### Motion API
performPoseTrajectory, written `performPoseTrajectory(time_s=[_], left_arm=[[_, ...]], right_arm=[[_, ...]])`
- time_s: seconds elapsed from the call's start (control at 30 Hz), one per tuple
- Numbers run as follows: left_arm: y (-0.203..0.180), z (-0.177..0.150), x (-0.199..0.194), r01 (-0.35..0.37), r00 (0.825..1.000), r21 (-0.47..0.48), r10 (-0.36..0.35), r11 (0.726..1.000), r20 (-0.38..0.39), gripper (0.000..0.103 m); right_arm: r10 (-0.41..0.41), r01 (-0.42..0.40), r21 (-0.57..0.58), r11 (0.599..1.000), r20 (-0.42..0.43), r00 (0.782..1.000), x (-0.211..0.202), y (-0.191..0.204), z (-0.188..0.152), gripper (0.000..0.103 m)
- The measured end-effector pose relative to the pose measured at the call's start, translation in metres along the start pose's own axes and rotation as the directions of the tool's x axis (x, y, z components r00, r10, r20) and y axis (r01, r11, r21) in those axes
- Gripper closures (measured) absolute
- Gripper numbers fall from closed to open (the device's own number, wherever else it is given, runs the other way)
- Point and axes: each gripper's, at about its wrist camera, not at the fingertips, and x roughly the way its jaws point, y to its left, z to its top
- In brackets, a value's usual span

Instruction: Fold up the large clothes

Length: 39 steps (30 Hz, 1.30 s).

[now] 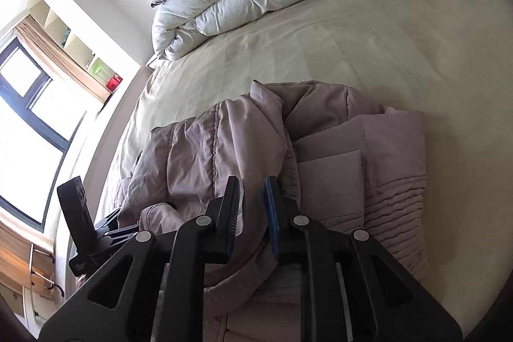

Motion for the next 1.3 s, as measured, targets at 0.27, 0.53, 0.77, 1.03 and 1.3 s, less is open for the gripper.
performPoseTrajectory(time_s=[0.27,0.53,0.77,1.03,1.3], left_arm=[[0.006,0.001,0.002,-0.006,1.0,0.009,0.006,1.0,-0.02,0.018],[0.007,0.002,-0.03,-0.022,1.0,-0.04,0.022,0.999,0.014,0.022],[-0.013,0.019,-0.051,-0.101,0.989,0.038,0.096,0.994,0.113,0.023],[0.018,0.015,0.003,-0.16,0.987,0.021,0.16,0.987,0.009,0.014],[0.025,0.016,0.005,-0.148,0.989,-0.024,0.147,0.989,-0.02,0.012]], right_arm=[[-0.015,-0.019,-0.183,0.983,-0.183,0.983,0.037,0.051,-0.048,0.087],[-0.036,0.003,-0.151,0.989,-0.217,0.976,0.068,0.044,-0.059,0.089],[0.033,-0.046,-0.214,0.976,-0.062,0.998,0.001,0.073,-0.04,0.087],[-0.066,0.032,-0.206,0.978,-0.162,0.985,0.084,0.051,-0.035,0.087],[-0.107,0.073,-0.279,0.958,-0.108,0.988,0.093,0.058,-0.041,0.087]])
